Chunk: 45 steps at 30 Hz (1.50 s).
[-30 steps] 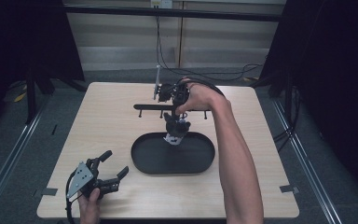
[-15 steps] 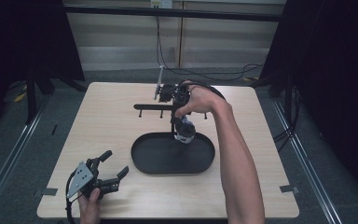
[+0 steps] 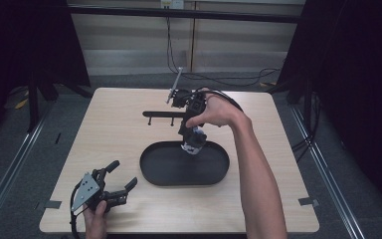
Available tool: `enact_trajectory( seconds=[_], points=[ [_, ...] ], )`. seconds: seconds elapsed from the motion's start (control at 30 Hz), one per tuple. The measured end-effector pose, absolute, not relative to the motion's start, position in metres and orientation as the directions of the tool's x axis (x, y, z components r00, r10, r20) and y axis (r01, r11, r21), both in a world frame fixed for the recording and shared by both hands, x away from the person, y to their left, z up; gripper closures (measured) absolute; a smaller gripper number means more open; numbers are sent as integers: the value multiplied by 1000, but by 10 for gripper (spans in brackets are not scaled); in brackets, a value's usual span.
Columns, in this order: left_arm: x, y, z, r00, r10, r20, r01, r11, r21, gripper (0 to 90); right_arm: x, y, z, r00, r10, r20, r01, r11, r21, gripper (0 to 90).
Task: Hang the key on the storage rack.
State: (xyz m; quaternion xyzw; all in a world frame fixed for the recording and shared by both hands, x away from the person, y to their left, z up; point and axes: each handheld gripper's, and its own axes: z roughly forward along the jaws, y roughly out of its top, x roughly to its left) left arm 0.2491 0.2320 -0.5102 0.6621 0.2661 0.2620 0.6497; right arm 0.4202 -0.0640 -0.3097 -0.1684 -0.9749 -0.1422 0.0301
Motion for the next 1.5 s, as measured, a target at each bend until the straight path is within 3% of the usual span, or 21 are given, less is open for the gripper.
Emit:
enact_trajectory(
  seconds=[0.6,0.8,0.93,1.2,1.5],
  points=[
    [249,232,-510,720,694,1,10,-12,1000,152,381,-78,-314,-921,374,107,382,817,431,538],
    [249,232,-510,721,693,1,11,-13,1000,152,366,-91,-319,-904,413,108,401,736,545,396],
    [249,232,-510,721,693,2,11,-14,1000,152,354,-100,-324,-909,404,103,371,671,642,351],
    [249,232,-510,721,693,2,11,-14,1000,152,328,-113,-345,-881,470,57,365,599,713,279],
    [249,232,-510,721,693,1,11,-13,1000,152,300,-133,-379,-834,547,77,364,440,821,139]
  ],
)
